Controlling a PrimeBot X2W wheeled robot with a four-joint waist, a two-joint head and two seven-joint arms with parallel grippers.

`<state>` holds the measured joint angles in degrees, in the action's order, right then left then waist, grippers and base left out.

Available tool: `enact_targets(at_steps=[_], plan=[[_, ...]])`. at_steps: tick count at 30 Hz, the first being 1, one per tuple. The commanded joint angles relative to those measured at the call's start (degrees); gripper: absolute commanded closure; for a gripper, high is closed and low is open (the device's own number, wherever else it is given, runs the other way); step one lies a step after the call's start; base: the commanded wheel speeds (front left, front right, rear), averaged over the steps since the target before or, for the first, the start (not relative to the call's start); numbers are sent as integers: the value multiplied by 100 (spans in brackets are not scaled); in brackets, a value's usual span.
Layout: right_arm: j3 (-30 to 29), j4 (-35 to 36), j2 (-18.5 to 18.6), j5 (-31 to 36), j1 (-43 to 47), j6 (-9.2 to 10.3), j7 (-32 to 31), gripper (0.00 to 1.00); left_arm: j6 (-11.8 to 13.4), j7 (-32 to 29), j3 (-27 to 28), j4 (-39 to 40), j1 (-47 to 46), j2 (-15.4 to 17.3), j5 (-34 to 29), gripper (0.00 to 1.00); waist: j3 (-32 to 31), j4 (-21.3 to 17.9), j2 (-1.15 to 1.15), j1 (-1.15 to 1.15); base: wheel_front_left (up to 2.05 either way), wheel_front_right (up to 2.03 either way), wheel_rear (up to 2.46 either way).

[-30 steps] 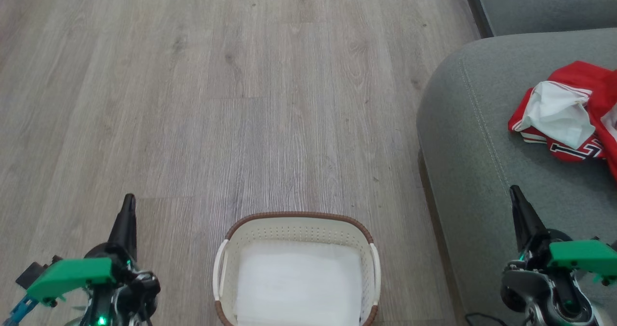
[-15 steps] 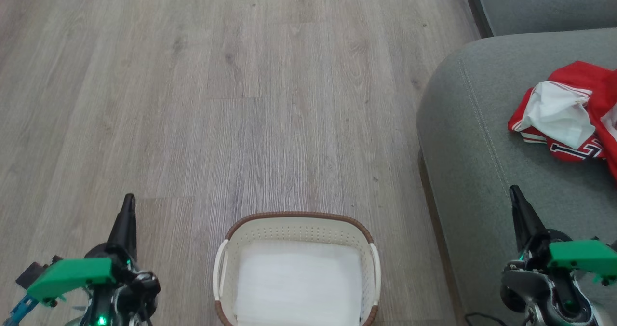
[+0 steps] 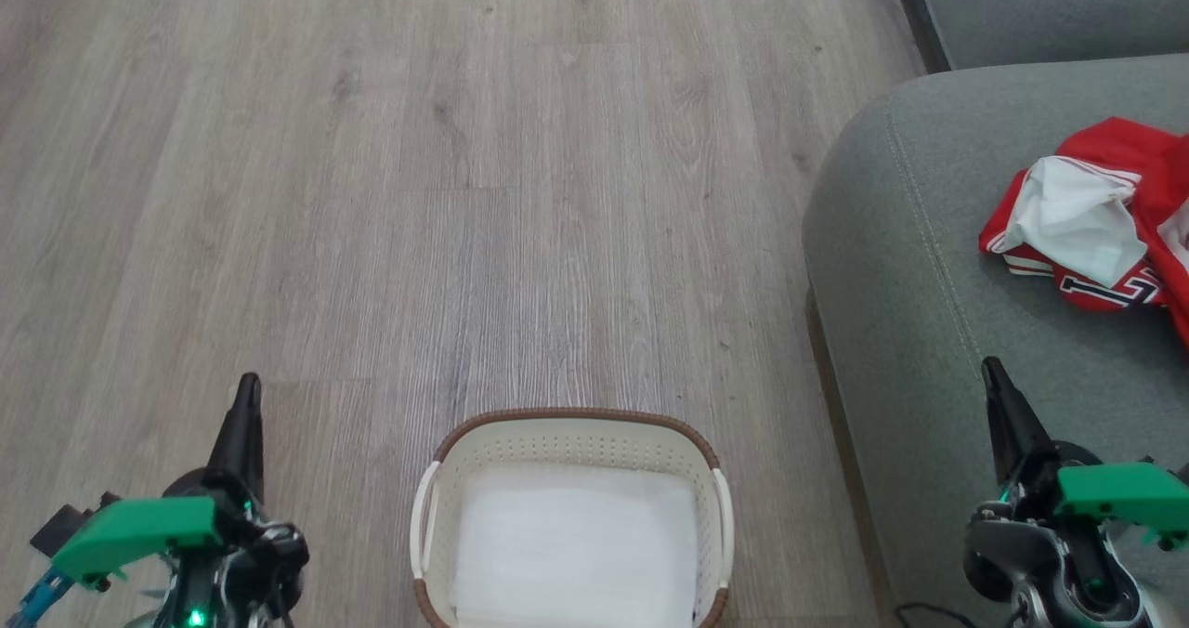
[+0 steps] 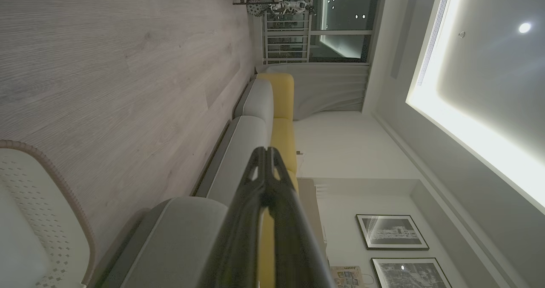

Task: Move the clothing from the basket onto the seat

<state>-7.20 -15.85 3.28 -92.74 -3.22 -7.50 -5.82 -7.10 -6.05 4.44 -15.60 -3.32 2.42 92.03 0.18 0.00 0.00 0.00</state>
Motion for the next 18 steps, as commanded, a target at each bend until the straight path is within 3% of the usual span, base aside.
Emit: enact_targets(at_steps=[1, 18], plan=[[94, 184, -18, 37, -294, 1, -46, 100, -38, -44, 207, 155, -287, 45, 14, 100, 0, 0, 0, 0, 0, 0, 0], [86, 183, -23, 43, -295, 1, -52, 100, -39, -44, 207, 155, -287, 45, 14, 100, 0, 0, 0, 0, 0, 0, 0]])
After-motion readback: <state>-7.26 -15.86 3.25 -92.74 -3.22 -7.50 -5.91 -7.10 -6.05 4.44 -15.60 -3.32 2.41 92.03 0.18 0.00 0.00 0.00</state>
